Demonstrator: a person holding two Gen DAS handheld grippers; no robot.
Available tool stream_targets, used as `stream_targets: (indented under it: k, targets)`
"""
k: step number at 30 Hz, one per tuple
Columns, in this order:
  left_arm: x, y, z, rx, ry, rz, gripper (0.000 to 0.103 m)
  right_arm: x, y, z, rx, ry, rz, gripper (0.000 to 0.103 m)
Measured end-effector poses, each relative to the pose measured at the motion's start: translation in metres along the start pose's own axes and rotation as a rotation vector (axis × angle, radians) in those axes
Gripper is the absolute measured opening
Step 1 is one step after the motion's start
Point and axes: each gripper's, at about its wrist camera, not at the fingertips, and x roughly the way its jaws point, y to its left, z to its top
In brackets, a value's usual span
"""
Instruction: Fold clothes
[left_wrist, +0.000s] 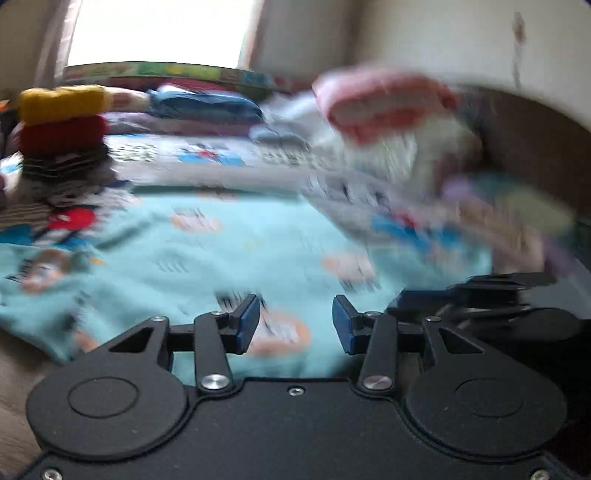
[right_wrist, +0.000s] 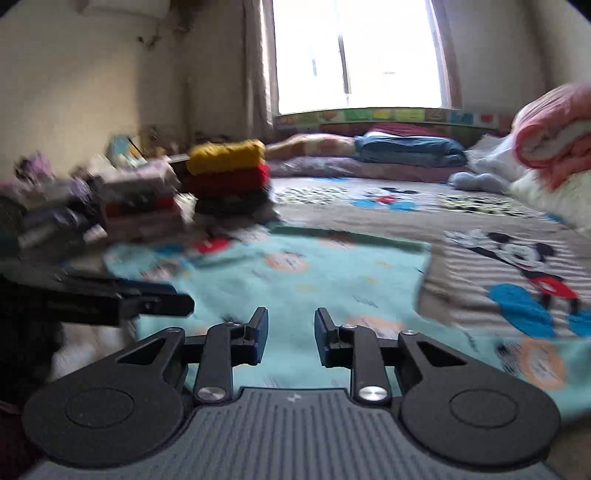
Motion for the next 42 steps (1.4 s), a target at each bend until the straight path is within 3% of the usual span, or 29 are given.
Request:
stream_targets:
  k: [1,2,3,8,12,14,18,20,21,24,29,30,31,33,36,38,40,42]
  targets:
    - [0.007,-0.004,-0.010,0.032,0.009,0.027,0.042,0.004,-0.001,-0.011,-0.005,0.041,-0.015,0.028]
    - [0.014,-0.008,-0.020,0.064,0.018,0.054,0.042,0.017,-0.005,-0.030,-0.008,0.140,-0.033,0.027]
    - [0.020,-0.012,-0.028,0.093,0.026,0.078,0.042,0.015,-0.007,-0.043,-0.006,0.093,-0.025,0.027]
    - [0.021,-0.010,-0.018,0.071,0.050,0.077,0.042,0.005,0.005,-0.035,-0.010,0.090,-0.063,0.028]
    - [0.006,-0.018,-0.018,0.080,-0.013,0.075,0.042,-0.017,-0.008,-0.034,0.108,0.036,-0.042,0.030]
    - [-0.007,-0.030,-0.017,0.101,-0.055,0.070,0.042,-0.031,-0.019,-0.035,0.187,0.012,-0.066,0.031]
    - [-0.017,-0.054,-0.015,0.134,-0.124,0.020,0.042,-0.049,-0.068,-0.052,0.479,-0.028,-0.152,0.033]
    - [-0.016,-0.070,-0.013,0.185,-0.143,-0.016,0.042,-0.061,-0.099,-0.063,0.663,-0.070,-0.201,0.040]
    - [-0.013,-0.081,-0.010,0.227,-0.153,-0.032,0.042,-0.064,-0.112,-0.070,0.740,-0.092,-0.207,0.045]
    - [0.007,-0.109,0.002,0.371,-0.132,-0.063,0.042,-0.067,-0.151,-0.089,0.958,-0.155,-0.172,0.042]
    - [0.044,-0.160,0.000,0.811,-0.036,-0.037,0.043,-0.048,-0.188,-0.089,1.046,-0.189,-0.139,0.036]
    - [0.049,-0.166,-0.005,0.905,-0.031,0.000,0.043,-0.044,-0.195,-0.088,1.059,-0.190,-0.136,0.024]
    - [0.052,-0.169,-0.012,0.990,-0.013,0.030,0.043,-0.041,-0.202,-0.090,1.069,-0.179,-0.144,0.005]
    - [0.059,-0.173,-0.025,1.132,0.029,0.061,0.043,-0.036,-0.213,-0.095,1.088,-0.172,-0.136,0.001]
    - [0.066,-0.177,-0.040,1.239,0.044,0.099,0.042,-0.035,-0.209,-0.091,1.059,-0.170,-0.141,0.001]
    - [0.071,-0.179,-0.050,1.307,0.055,0.125,0.033,-0.038,-0.208,-0.094,1.062,-0.178,-0.132,0.001]
    - [0.071,-0.180,-0.060,1.339,0.063,0.157,0.011,-0.037,-0.208,-0.094,1.058,-0.178,-0.128,0.000]
    - [0.069,-0.179,-0.071,1.341,0.029,0.184,0.006,-0.037,-0.208,-0.094,1.051,-0.178,-0.131,0.000]
